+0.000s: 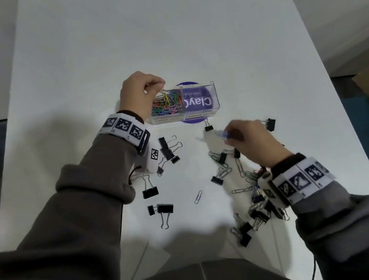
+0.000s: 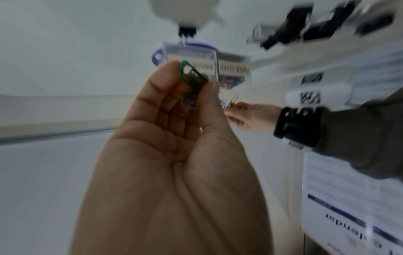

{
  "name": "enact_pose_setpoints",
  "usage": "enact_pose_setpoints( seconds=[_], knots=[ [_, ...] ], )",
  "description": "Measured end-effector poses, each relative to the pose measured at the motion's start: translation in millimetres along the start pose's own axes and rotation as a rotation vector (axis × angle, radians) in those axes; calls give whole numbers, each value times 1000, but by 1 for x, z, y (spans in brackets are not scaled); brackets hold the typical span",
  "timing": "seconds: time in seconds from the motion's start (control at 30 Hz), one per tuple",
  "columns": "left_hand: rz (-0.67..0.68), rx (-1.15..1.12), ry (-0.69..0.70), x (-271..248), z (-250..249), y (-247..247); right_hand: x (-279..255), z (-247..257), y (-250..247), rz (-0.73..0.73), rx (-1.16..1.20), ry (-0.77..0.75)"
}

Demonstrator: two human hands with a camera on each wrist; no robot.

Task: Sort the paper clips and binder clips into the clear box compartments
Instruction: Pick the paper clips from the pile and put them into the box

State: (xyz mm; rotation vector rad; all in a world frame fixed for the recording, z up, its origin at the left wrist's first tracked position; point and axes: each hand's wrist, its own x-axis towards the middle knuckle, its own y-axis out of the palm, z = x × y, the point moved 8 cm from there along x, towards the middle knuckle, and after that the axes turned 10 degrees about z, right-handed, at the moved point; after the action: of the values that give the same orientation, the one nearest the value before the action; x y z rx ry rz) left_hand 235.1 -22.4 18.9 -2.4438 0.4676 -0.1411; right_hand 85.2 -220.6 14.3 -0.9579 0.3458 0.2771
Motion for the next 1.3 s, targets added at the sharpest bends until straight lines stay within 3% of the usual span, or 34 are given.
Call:
enact_pose_setpoints(
  seconds=[0.13, 0.2, 0.3, 0.4, 0.5, 0.63, 0.8, 1.0, 1.2, 1.3],
  knots=[
    [157, 230, -3, -4, -3, 14, 39, 39, -30, -133, 103, -131],
    [207, 201, -22, -5, 0, 22, 63, 55, -36, -160, 147, -165],
    [106, 49, -3, -9, 3, 14, 96, 73, -37, -170, 215, -195],
    [-16, 287, 7, -9, 12, 3, 121, 82, -30, -157, 220, -202],
    [136, 498, 28, -6, 16, 19, 135, 83, -21, -147, 174, -176],
    [279, 706, 87, -6, 13, 35, 138, 74, -20, -247, 258, -130],
    [211, 789, 99, -22, 17, 27, 137, 65, -23, -283, 302, -125],
    [144, 723, 94, -32, 15, 23, 143, 82, -15, -215, 232, -217],
    [21, 618, 37, -34, 13, 10, 150, 104, 8, -45, -138, -283],
    [4, 598, 40, -37, 13, 6, 148, 104, 12, -54, -264, -278]
  ],
)
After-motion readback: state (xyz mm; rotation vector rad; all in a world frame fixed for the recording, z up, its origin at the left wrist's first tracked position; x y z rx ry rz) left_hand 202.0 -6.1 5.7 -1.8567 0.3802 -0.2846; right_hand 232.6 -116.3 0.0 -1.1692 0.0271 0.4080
